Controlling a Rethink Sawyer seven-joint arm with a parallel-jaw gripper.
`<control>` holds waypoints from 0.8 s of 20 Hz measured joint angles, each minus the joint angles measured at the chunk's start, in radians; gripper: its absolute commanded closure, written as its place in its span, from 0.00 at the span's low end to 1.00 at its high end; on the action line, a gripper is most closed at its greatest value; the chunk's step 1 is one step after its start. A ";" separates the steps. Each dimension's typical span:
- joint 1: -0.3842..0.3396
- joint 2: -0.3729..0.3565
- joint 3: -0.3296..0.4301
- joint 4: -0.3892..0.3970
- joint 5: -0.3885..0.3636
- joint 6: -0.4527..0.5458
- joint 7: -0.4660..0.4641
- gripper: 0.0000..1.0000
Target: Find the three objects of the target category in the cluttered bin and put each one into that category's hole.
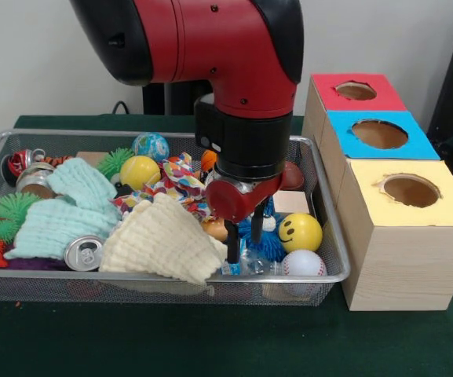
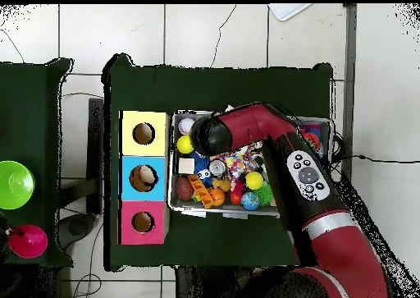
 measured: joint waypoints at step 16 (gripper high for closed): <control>0.012 0.031 -0.001 0.002 -0.054 -0.096 0.000 0.00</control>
